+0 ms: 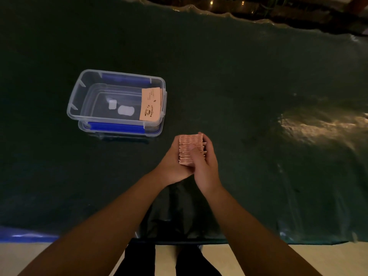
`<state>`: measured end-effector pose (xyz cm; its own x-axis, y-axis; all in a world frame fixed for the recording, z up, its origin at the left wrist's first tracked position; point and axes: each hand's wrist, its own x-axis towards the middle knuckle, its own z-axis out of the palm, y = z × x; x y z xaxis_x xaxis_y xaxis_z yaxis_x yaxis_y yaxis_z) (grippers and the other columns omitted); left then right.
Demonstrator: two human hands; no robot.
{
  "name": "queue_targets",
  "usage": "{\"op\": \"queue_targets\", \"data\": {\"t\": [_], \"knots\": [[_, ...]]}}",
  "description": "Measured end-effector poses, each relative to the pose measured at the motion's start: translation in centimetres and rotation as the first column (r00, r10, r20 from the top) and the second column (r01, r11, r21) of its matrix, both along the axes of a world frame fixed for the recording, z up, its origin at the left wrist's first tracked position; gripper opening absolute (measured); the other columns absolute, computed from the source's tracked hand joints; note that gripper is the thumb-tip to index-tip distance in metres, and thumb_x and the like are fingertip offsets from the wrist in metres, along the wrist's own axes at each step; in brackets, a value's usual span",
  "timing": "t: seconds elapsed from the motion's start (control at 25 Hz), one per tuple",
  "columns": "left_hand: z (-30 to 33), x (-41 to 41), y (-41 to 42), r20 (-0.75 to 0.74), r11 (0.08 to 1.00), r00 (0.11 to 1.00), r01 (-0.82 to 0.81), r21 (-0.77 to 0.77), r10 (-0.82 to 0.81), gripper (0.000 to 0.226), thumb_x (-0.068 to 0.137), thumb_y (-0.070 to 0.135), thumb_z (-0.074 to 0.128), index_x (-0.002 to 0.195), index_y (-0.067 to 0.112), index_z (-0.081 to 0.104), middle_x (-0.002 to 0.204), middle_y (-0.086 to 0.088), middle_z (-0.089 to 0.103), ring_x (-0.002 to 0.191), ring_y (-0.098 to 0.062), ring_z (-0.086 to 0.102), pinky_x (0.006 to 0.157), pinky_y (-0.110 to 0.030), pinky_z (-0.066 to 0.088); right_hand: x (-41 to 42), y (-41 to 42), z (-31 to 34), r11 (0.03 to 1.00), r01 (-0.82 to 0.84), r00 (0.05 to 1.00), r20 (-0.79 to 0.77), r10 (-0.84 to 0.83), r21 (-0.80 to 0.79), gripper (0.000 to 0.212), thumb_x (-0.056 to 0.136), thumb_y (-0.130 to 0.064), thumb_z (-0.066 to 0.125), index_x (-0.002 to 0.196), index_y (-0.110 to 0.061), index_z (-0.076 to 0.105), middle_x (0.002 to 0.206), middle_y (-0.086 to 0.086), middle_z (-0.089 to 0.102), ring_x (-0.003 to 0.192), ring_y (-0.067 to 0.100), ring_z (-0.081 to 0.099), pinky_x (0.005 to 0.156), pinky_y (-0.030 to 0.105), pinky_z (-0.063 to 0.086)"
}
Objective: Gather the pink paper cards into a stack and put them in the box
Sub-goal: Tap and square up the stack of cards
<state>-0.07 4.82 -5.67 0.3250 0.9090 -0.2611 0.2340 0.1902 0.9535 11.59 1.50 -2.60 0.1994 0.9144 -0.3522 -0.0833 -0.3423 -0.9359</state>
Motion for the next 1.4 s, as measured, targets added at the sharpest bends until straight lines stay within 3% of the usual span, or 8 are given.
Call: {"op": "queue_targets", "data": {"t": [0.12, 0.32, 0.6, 0.76, 0.92, 1.08, 1.2, 1.4], "knots": [[0.6, -0.5, 0.3, 0.003, 0.999, 1.0, 0.017, 0.035, -0.017, 0.085, 0.072, 0.021, 0.092, 0.139, 0.031, 0.042, 0.117, 0.038, 0.065, 0.111, 0.015, 0.063, 0.084, -0.001, 0.048, -0.2, 0.4, 0.6, 0.999, 0.017, 0.999, 0.036, -0.018, 0.035, 0.048, 0.104, -0.026, 0.063, 0.151, -0.027, 0.053, 0.133, -0.002, 0.071, 0.118, 0.012, 0.072, 0.105, 0.041, 0.057], [0.7, -1.2, 0.2, 0.015, 0.996, 0.999, 0.05, 0.077, -0.051, 0.13, 0.067, 0.02, 0.095, 0.159, 0.043, 0.006, 0.136, 0.028, 0.053, 0.127, 0.012, 0.054, 0.095, -0.003, 0.043, -0.3, 0.8, 0.9, 0.996, -0.065, 0.997, 0.05, 0.062, 0.063, 0.063, 0.099, -0.025, 0.06, 0.157, -0.042, 0.042, 0.15, -0.007, 0.059, 0.132, 0.008, 0.063, 0.111, 0.037, 0.053], [-0.2, -0.5, -0.1, -0.036, 0.996, 0.999, 0.043, 0.082, -0.04, 0.084, 0.08, 0.013, 0.088, 0.147, 0.017, 0.038, 0.123, 0.014, 0.062, 0.115, 0.012, 0.06, 0.088, -0.002, 0.045, -0.7, 1.2, 0.8, 0.995, -0.048, 0.994, 0.105, 0.039, 0.082, 0.036, 0.096, -0.048, 0.058, 0.132, -0.045, 0.056, 0.14, 0.008, 0.059, 0.123, 0.021, 0.065, 0.108, 0.052, 0.052], [0.3, -0.4, 0.4, -0.06, 0.99, 0.998, 0.013, 0.142, -0.004, 0.082, 0.074, 0.029, 0.089, 0.134, 0.049, 0.037, 0.124, 0.022, 0.059, 0.117, -0.001, 0.063, 0.09, -0.016, 0.055, -0.4, 1.2, 0.8, 0.992, -0.046, 0.991, 0.131, 0.03, 0.121, 0.048, 0.092, -0.046, 0.067, 0.135, -0.032, 0.053, 0.128, 0.013, 0.064, 0.111, 0.027, 0.07, 0.097, 0.051, 0.059], [-0.2, -0.9, 0.9, -0.096, 0.987, 0.995, 0.039, 0.158, -0.024, 0.094, 0.065, 0.034, 0.092, 0.135, 0.047, 0.031, 0.134, 0.002, 0.051, 0.124, -0.01, 0.058, 0.1, -0.042, 0.057, -0.4, 0.8, 0.5, 0.994, -0.063, 0.996, 0.063, 0.057, 0.088, 0.055, 0.084, -0.044, 0.075, 0.134, -0.036, 0.053, 0.121, 0.005, 0.072, 0.106, 0.024, 0.074, 0.094, 0.049, 0.062], [-0.9, -1.0, 1.4, -0.122, 0.985, 0.99, 0.087, 0.148, -0.069, 0.096, 0.065, 0.035, 0.093, 0.134, 0.052, 0.029, 0.13, 0.009, 0.055, 0.121, -0.007, 0.061, 0.099, -0.038, 0.057, -0.3, 0.7, -0.1, 0.998, -0.037, 0.999, -0.014, 0.038, 0.056, 0.053, 0.085, -0.042, 0.074, 0.135, -0.04, 0.054, 0.125, 0.005, 0.073, 0.113, 0.026, 0.073, 0.099, 0.047, 0.06], [-0.4, -1.0, 1.6, -0.093, 0.989, 0.992, 0.099, 0.107, -0.089, 0.092, 0.068, 0.032, 0.093, 0.131, 0.058, 0.031, 0.125, 0.023, 0.059, 0.121, 0.0, 0.062, 0.094, -0.018, 0.054, -0.4, 0.9, -0.1, 0.998, -0.051, 0.998, -0.026, 0.052, 0.028, 0.063, 0.083, -0.046, 0.075, 0.141, -0.037, 0.051, 0.131, 0.008, 0.07, 0.118, 0.026, 0.071, 0.103, 0.046, 0.058], [0.6, -2.1, 2.1, 0.035, 1.0, 0.999, 0.017, 0.003, -0.017, 0.092, 0.061, 0.024, 0.1, 0.136, 0.04, 0.05, 0.125, 0.027, 0.067, 0.118, 0.004, 0.065, 0.086, -0.008, 0.052, 1.3, 1.7, 0.0, 0.956, -0.292, 0.956, 0.045, 0.291, 0.02, 0.092, 0.074, -0.037, 0.08, 0.155, -0.037, 0.036, 0.153, 0.005, 0.054, 0.139, 0.019, 0.057, 0.116, 0.05, 0.048]]}}
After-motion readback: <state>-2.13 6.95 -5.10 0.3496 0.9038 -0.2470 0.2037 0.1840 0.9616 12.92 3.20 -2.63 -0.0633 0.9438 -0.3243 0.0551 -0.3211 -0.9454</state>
